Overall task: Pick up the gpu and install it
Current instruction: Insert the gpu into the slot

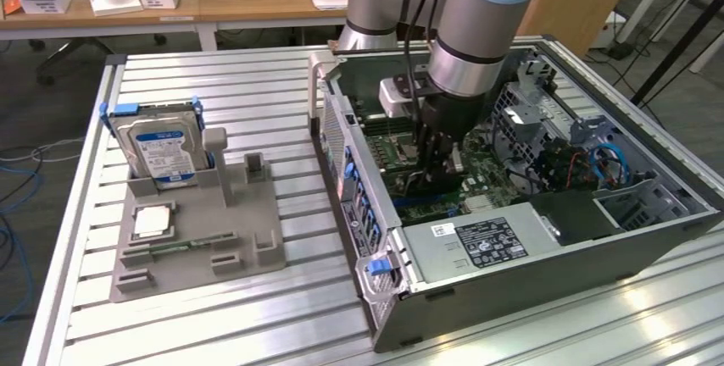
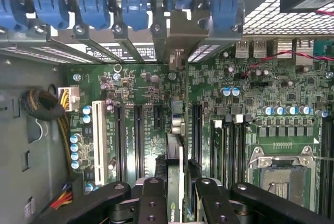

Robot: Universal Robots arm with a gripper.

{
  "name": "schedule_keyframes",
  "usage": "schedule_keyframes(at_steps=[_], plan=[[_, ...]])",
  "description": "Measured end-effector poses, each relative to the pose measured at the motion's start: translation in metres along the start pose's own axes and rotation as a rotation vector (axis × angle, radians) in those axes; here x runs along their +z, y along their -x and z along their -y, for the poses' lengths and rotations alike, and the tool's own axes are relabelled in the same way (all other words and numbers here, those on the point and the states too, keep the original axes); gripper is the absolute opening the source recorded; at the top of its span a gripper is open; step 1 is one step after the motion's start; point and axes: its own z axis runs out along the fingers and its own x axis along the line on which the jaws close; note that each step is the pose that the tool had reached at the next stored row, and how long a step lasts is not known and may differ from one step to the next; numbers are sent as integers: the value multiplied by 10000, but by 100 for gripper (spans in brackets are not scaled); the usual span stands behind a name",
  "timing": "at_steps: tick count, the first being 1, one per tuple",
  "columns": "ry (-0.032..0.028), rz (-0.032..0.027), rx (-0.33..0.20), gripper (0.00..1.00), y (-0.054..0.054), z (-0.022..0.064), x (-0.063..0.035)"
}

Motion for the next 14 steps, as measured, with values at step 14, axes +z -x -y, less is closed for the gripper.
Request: schedule_keyframes(at_steps=[14], plan=[[-14, 8, 1, 26, 1, -4, -12]])
